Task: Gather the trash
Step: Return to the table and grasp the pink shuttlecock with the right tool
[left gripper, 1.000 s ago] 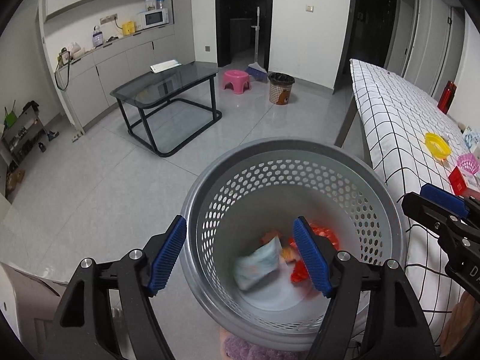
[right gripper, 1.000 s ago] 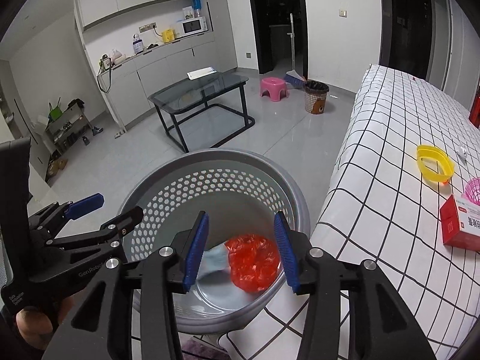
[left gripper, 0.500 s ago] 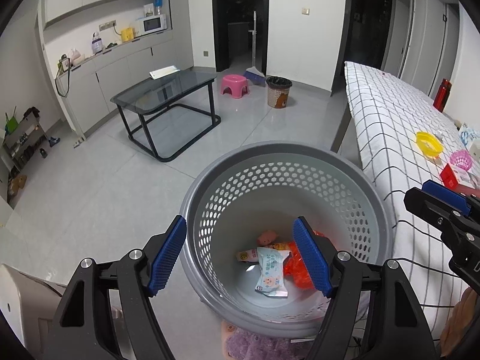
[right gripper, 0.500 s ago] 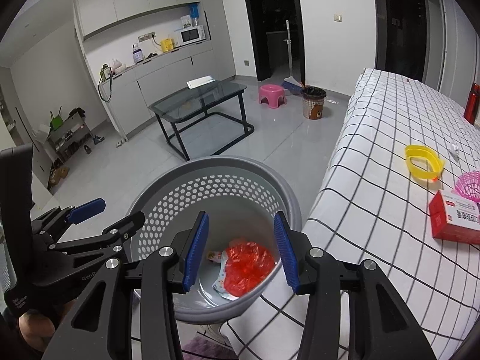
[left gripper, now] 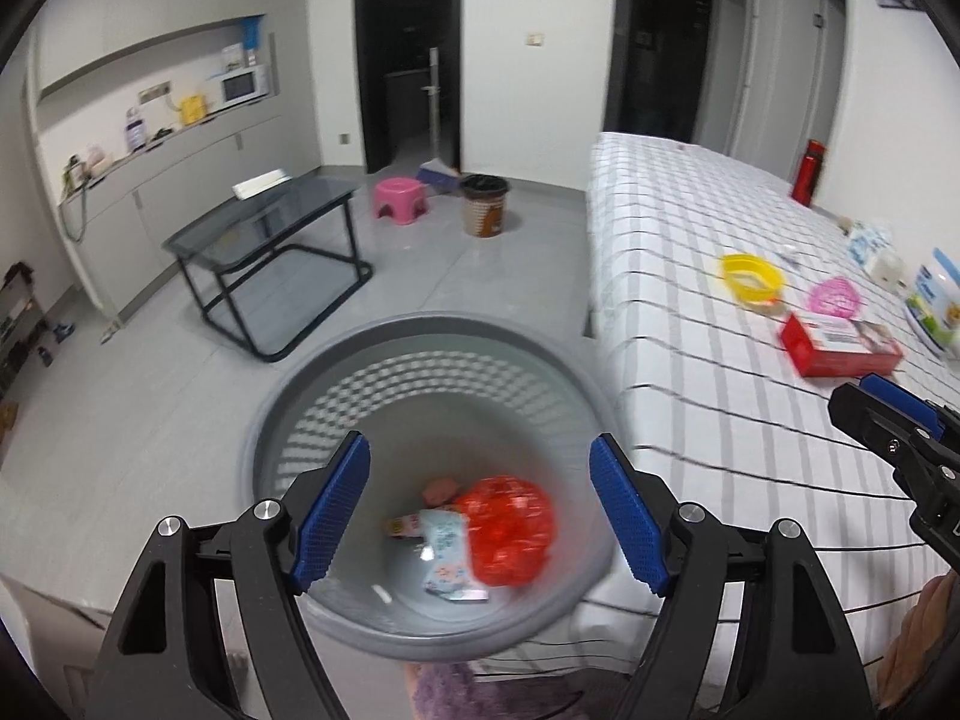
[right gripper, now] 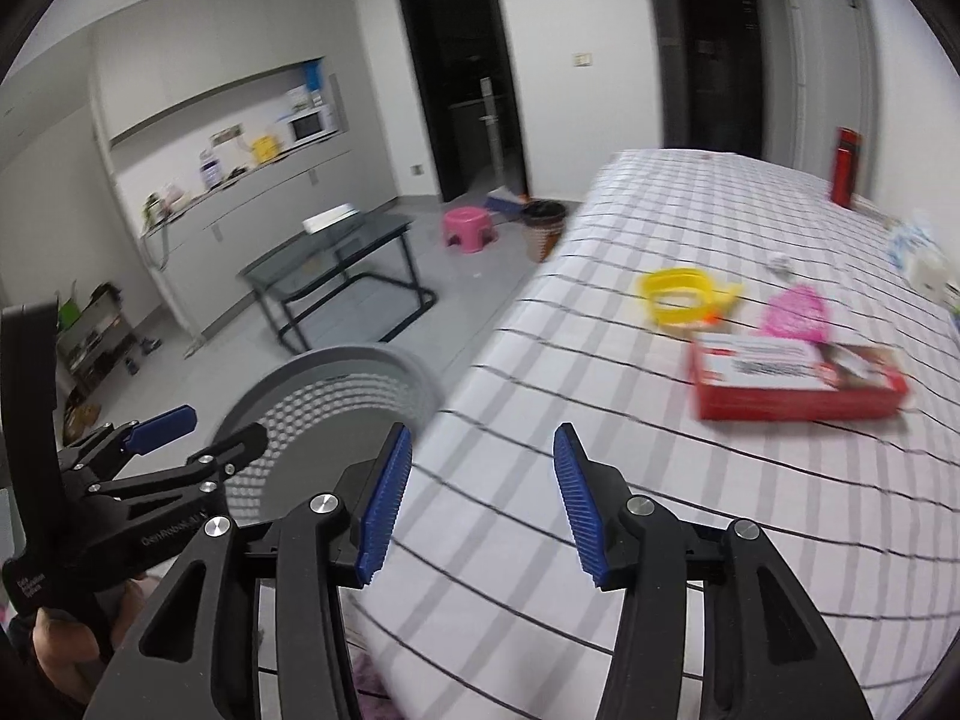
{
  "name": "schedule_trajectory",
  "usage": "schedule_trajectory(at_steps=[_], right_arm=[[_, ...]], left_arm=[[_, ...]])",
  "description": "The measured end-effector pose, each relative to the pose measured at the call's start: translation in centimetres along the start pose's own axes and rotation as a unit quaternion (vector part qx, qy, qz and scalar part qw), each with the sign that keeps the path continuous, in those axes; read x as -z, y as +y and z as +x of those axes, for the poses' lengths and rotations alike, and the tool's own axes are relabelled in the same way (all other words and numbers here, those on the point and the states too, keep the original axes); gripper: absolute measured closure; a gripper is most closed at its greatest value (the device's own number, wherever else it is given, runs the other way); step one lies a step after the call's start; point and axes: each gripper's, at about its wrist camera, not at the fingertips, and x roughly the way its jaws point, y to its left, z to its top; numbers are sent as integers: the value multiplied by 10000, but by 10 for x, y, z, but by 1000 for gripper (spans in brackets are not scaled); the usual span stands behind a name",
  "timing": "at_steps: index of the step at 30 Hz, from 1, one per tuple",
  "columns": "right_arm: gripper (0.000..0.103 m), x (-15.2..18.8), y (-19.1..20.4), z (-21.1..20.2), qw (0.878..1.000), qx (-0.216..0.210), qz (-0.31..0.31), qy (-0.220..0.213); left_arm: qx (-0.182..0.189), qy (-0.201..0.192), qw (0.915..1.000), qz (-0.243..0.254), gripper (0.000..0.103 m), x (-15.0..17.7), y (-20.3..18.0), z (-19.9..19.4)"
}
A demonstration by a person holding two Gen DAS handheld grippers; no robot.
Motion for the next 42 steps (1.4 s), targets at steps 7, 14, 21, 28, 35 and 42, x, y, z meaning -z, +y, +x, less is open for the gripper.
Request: schedule_trajectory(at_steps=[7,14,21,28,35,42], right_arm=[[55,11,-70,-32,9966,670,422,-220],[55,-2,-132,-47,9910,1090,688,-348],[55,-35,-164,-46,9904,1179,605,-397],[55,-82,-186,-34,9911,1147,482,-474],[55,-115,-203,2,9934,1069,368,-177],[55,-111,-224,61,9924,1080,430,397]], left_arm=[[390,-44,9988,288,29,-7,-55,3],[638,-66,9967,489,29,-28,-100,13],[700,-257,9946,727,29,-71,-135,18],[776,-413,9923,870,29,-121,-164,28],[756,-393,9919,947,29,-153,-189,57],[568,-58,9940,937,29,-158,-200,103]])
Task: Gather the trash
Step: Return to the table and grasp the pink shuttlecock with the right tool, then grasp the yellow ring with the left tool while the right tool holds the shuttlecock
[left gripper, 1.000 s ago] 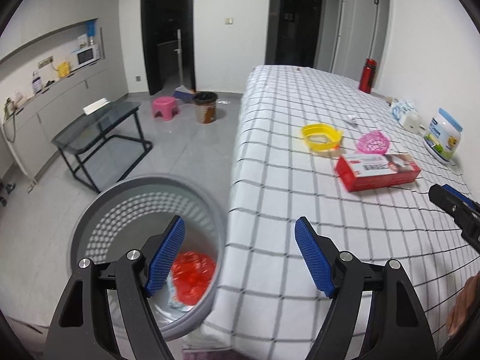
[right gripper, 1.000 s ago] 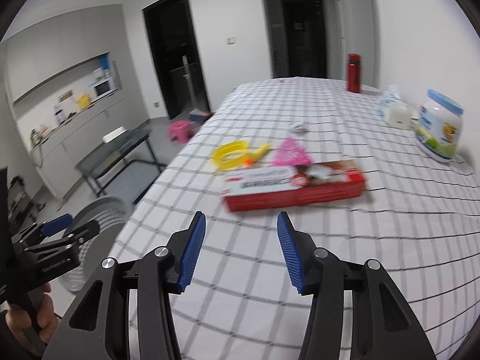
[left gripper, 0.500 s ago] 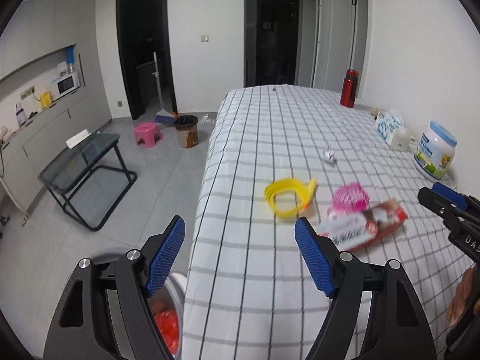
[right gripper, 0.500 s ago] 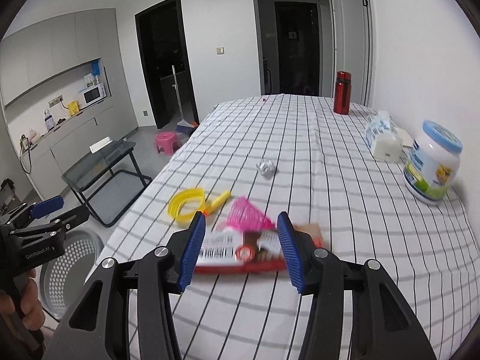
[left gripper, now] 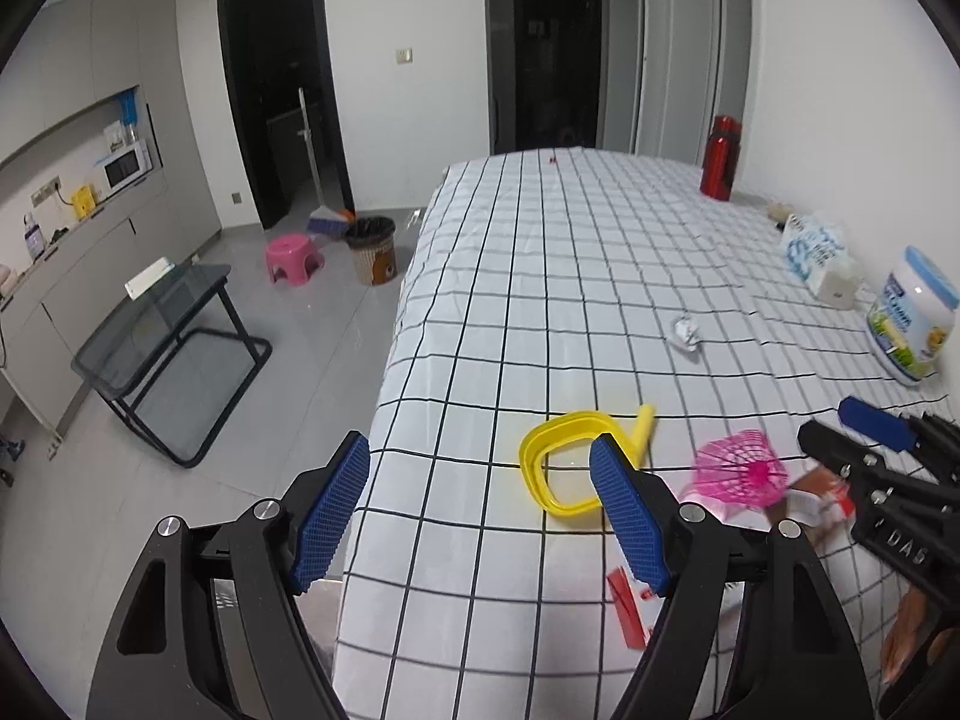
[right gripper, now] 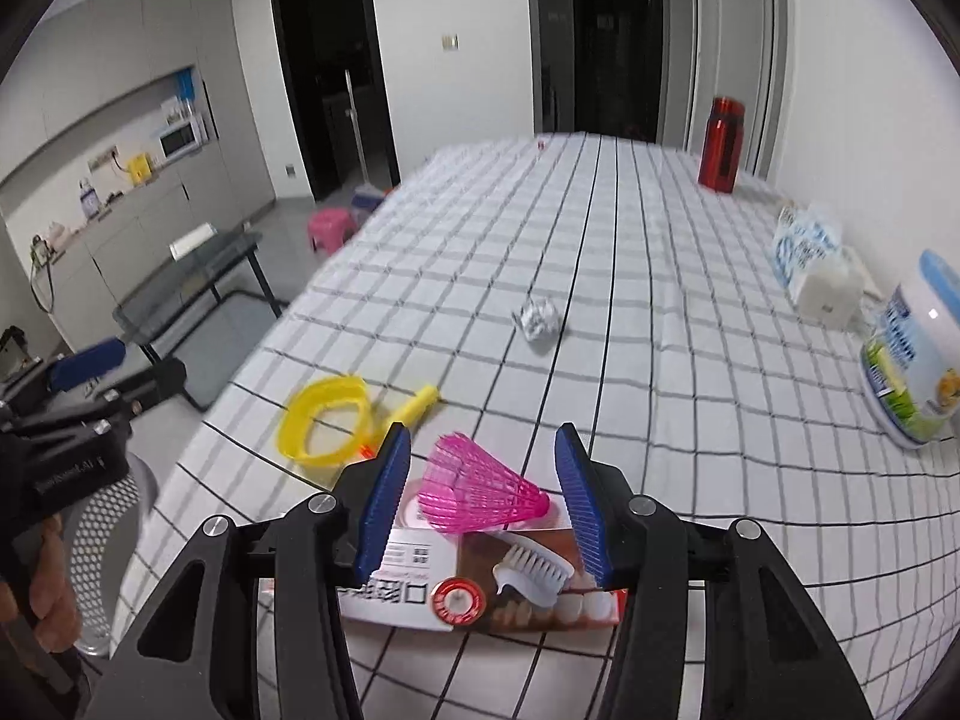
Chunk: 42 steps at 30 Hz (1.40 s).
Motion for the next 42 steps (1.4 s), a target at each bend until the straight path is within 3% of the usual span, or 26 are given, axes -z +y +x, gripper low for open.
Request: schedule_trajectory(at_steps=[13,16,25,34,42], right_arm=[[55,13,1,67,9973,287,-98,664],[70,13,2,75,9968,341,-97,718],[96,14,-6,68,9992,148,167,338],[96,6,-32,38,9984,10,512,-231],[96,7,-50,35,9968,-100,761,-236]], left_arm=[[-23,380,9992,-83,29,10,0,46],[7,431,9990,-73,29,12,-3,50],[0,492,9988,-27,27,17,-17,61],[-6,711,9975,1,25,18,-40,80],[197,882,9958,-136,22,6,-53,93]])
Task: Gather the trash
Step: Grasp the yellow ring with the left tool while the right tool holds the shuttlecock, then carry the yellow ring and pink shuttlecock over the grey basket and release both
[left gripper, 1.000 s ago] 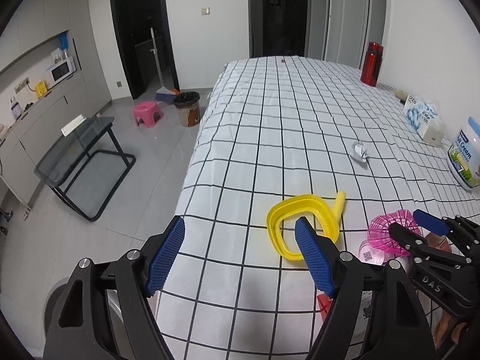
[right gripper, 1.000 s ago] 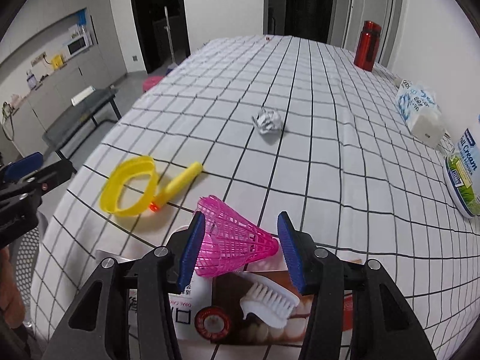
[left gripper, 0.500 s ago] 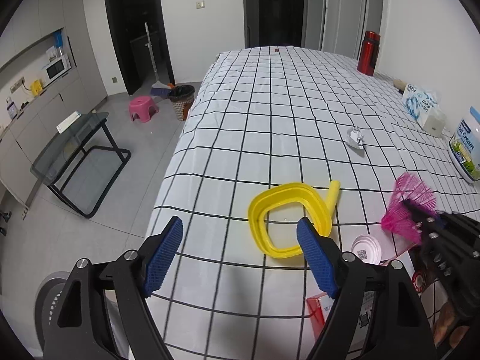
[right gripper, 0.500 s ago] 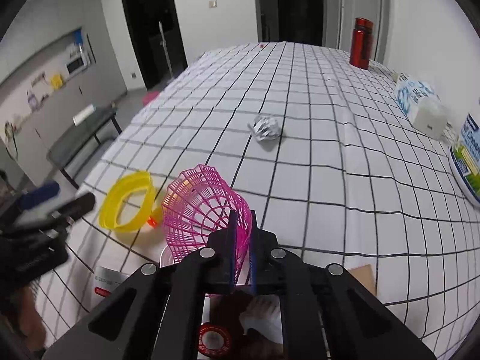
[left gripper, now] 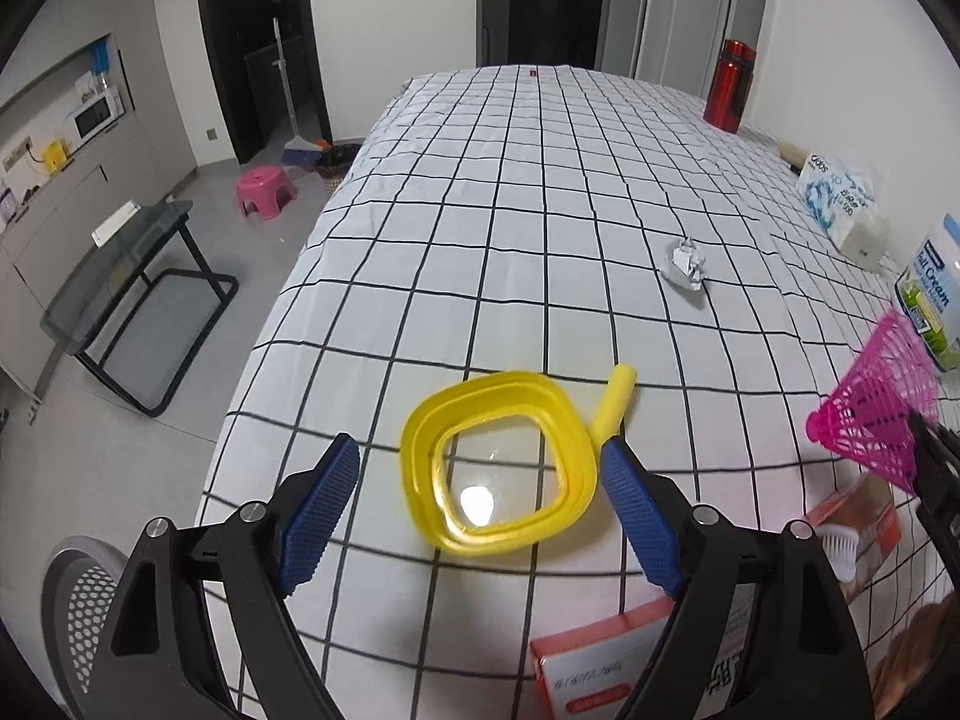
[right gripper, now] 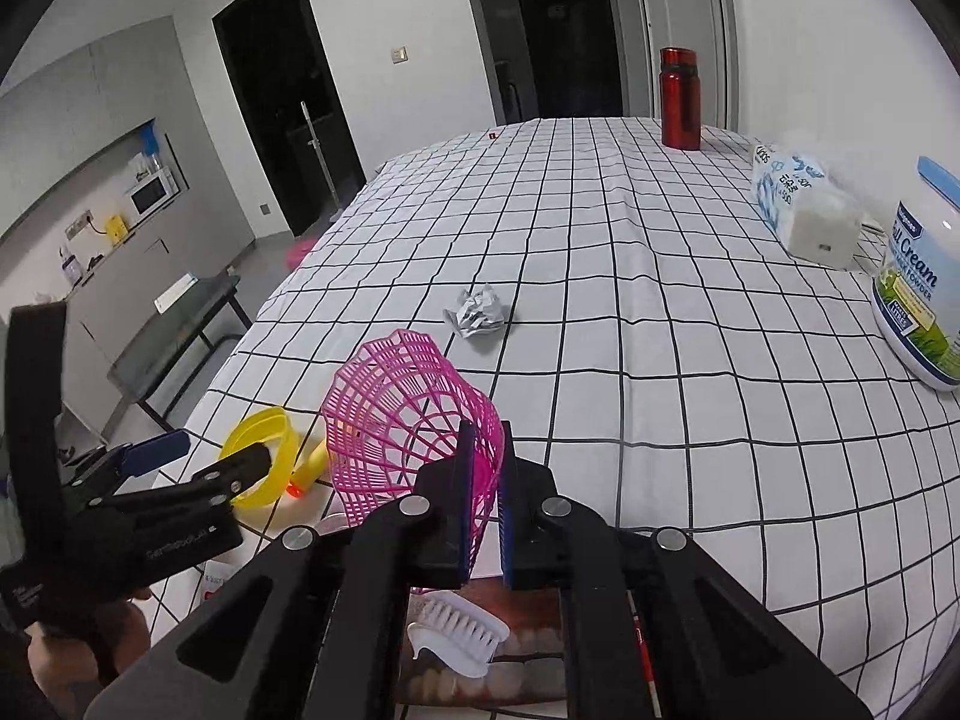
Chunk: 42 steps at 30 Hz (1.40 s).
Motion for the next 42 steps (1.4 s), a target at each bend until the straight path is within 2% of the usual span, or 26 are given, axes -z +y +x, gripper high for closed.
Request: schedule_trajectory(at_steps=[14,15,16,23,27,33,37,42], right_arm=[[96,1,1,-2,9999,-109,-2,-10],[96,1,2,-2,9999,-105,-10,-14],[96,0,2,-2,9999,-104,-14,-17],[96,2,5,-3,9999,-126,-40,-32],[96,2,8,-6,9998,-162,-63,-55],[96,7,22,-18,9995,-234,-162,-133],[96,18,36,-37,9990,-342,-227,-199],[96,39,58,-59,9982,-332,-446,-240]], left_arm=[[28,461,9989,-111,22,-5,2,29],[71,443,9989,-138,24,-3,3,28],[118,425,9989,-146,32,-3,3,27],[177,337,9992,-111,34,5,8,15],[60,96,9999,-79,34,13,12,-9],[-123,-473,9988,-60,34,29,26,-65],[-210,-794,9965,-125,34,40,39,-98],[-168,-1015,9942,-315,34,62,52,-130]])
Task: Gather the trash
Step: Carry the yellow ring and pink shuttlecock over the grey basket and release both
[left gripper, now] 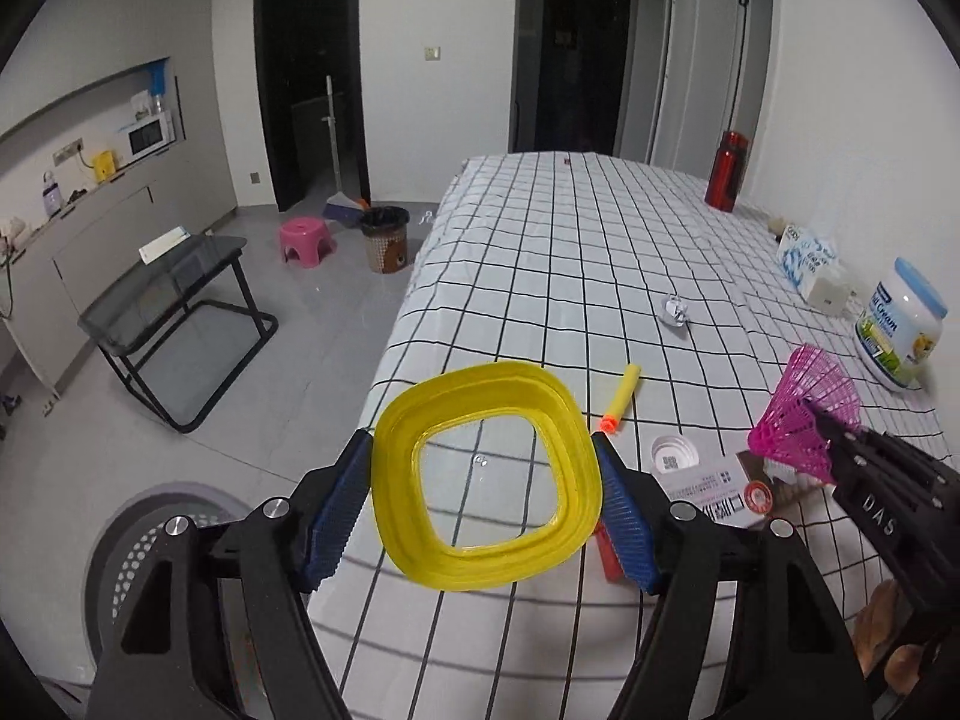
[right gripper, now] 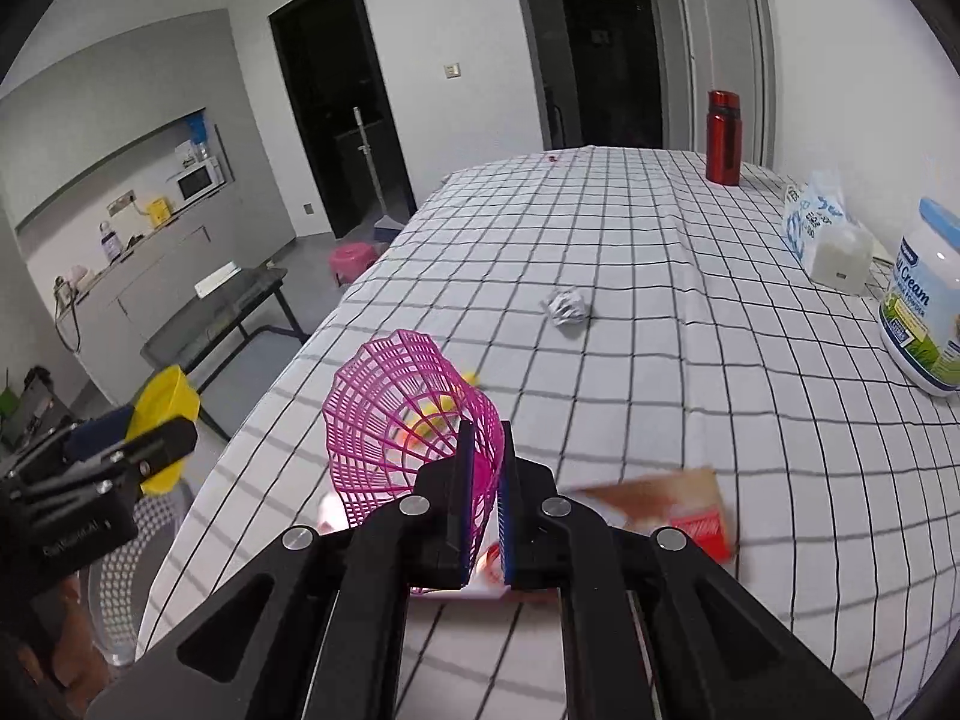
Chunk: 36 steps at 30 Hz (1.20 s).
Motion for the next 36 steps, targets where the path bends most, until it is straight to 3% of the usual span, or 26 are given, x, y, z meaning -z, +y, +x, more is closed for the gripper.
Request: schedule_trajectory(at_steps=[11,17,26,36], right_arm=[[96,40,65,-32,9986,-463,-238,46],[96,57,119,-35,9959,-760,-466,127],[96,76,193,-18,9890,-1176,-812,377],[96,88,263,11,9791,-1446,-1221,739]], left_arm=[[-229,-131,9995,-184,34,50,46,-50],[-488,-121,9977,-464,34,72,95,-69],[-1095,-97,9904,-839,33,100,178,-87],[-1587,123,9805,-1153,33,121,237,-75]])
